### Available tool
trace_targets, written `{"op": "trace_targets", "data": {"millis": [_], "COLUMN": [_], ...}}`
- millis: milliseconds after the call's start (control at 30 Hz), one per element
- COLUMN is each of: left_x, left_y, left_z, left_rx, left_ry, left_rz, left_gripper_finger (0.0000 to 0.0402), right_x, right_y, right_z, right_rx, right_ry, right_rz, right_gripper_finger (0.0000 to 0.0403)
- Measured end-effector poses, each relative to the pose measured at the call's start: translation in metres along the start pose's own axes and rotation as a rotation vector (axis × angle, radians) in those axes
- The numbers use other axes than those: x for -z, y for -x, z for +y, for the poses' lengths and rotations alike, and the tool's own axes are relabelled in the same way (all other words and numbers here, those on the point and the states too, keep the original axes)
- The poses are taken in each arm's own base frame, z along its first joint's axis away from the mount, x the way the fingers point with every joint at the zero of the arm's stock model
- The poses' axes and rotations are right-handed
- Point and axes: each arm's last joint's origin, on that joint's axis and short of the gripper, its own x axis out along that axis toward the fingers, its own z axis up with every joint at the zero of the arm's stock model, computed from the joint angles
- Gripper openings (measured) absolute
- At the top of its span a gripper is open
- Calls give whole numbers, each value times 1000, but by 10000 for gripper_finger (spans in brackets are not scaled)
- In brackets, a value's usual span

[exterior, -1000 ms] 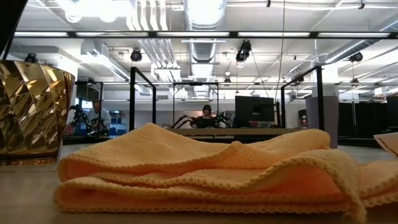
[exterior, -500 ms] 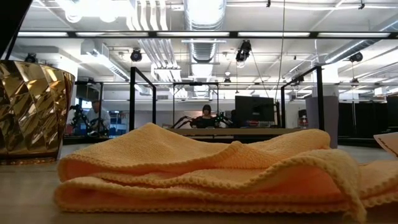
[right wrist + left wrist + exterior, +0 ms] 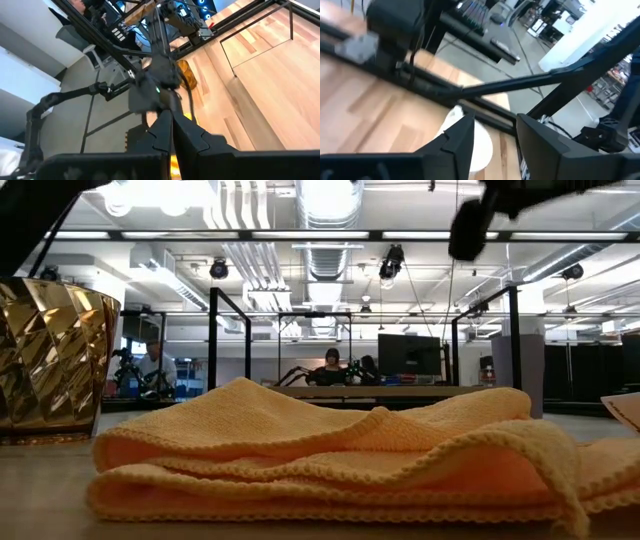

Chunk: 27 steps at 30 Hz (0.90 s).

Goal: Stack small to large cups/mugs on shelf
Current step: Adjust the brown cup

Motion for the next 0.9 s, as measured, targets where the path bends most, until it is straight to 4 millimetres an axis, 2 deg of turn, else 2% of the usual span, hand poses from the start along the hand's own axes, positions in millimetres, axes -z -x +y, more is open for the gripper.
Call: {"op": "trace_targets", "data": {"millis": [333, 633, 900], "left_x": [46, 40, 46], "left_y": [-26, -29, -29], "left_z": [30, 24, 24], "left_rx": [-69, 32, 3], "left_ry": [204, 250, 245], "left_rz": [78, -31, 14], "left_gripper_finger": [136, 136, 136], "right_x": [0, 0, 0], "right_y": [0, 0, 0], "right_z": [0, 0, 0], "right_rx": [0, 1, 1], "right_ry": [5, 16, 19], "right_rz": [0, 0, 0], "right_gripper_finger": [9, 9, 9]}}
